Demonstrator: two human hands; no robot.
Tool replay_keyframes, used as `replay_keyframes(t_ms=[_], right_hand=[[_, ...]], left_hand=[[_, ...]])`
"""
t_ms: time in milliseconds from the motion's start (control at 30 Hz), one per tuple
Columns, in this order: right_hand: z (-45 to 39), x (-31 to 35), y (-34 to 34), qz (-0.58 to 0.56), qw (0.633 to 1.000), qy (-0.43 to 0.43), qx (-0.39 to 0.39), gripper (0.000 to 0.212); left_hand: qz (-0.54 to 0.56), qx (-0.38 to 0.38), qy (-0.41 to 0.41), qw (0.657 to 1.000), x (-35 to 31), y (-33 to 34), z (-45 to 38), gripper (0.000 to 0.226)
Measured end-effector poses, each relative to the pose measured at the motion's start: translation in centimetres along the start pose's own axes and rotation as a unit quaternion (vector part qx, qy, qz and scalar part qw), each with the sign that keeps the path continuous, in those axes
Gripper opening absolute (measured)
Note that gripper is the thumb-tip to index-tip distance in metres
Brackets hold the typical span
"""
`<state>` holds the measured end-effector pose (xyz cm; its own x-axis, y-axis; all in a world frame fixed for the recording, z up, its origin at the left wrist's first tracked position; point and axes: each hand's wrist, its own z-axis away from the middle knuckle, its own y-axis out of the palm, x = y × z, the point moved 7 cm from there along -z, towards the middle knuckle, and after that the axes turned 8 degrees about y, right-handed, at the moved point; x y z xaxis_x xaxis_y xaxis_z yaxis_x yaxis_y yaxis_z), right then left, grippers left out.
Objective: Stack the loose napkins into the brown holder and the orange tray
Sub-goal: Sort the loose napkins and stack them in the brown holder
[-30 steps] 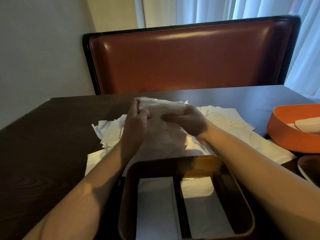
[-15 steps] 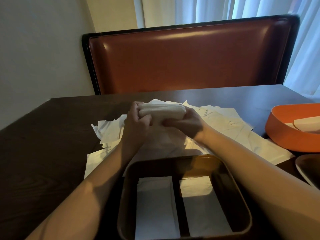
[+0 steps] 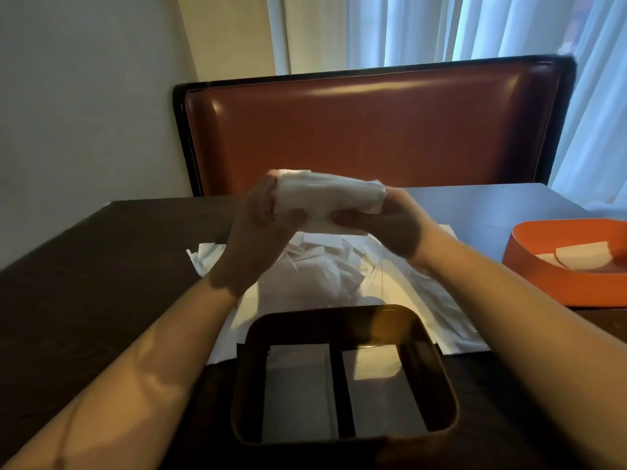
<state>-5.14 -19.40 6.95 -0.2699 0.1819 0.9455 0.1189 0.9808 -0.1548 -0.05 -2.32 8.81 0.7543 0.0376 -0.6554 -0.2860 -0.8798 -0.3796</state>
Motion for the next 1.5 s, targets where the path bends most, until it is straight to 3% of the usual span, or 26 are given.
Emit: replay_keyframes(t_ms=[100,200,367,533,600,700,800,967,1067,1133,1267,1367,1500], right_hand=[[2.3,2.9,0.2,0.016,0.999,0.019,0.041,0.052],[5.5,4.5,0.3,0.042,0.996,0.048,0.063,0.056],[9.1,4.7,0.5,0.113,0.986,0.109,0.05,0.029],[10.4,3.0,-0.2,0.213,0.964,0.155,0.028,0.024],[10.7,2.6,-0.2,0.223,0.96,0.169,0.024,0.017],[11.1,2.9,0.1,0.232,0.956,0.177,0.016,0.026],[11.2,3.3,0.3,0.321,0.934,0.16,-0.004,0.039],[12.1,3.1,1.6,0.377,0.917,0.129,0.007,0.046],[12.5,3.2,2.1,0.402,0.906,0.126,0.042,0.045],[12.6,3.3,2.5,0.439,0.886,0.131,0.07,0.045],[12.3,4.6,3.4,0.529,0.843,0.066,0.072,0.032],[11.8,5.3,5.3,0.538,0.837,-0.01,0.1,0.024],[11.6,3.0,6.4,0.562,0.808,0.01,0.175,0.024]], left_hand=[[-0.038,0.035,0.014,0.999,-2.4,-0.4,0.1,0.035],[-0.004,0.074,-0.008,0.997,-4.8,-0.2,1.4,0.025],[0.019,0.117,-0.076,0.99,-6.1,0.8,5.0,0.048],[0.021,0.178,-0.16,0.971,-5.5,2.3,7.8,0.029],[0.021,0.223,-0.183,0.957,-5.6,3.3,8.8,0.027],[0.048,0.259,-0.243,0.934,-5.2,4.7,10.1,0.019],[0.07,0.285,-0.334,0.896,-4.4,5.8,11.4,0.007],[0.037,0.38,-0.418,0.824,-3.2,6.4,13.3,0.021],[-0.002,0.454,-0.395,0.799,-3.4,6.5,13.8,0.03],[-0.046,0.477,-0.359,0.801,-3.7,6.2,13.6,0.027],[-0.206,0.439,-0.263,0.834,-3.6,4.8,11.2,0.04],[-0.237,0.399,-0.231,0.855,-3.5,4.6,10.0,0.038],[-0.251,0.422,-0.17,0.854,-3.4,5.5,10.5,0.031]])
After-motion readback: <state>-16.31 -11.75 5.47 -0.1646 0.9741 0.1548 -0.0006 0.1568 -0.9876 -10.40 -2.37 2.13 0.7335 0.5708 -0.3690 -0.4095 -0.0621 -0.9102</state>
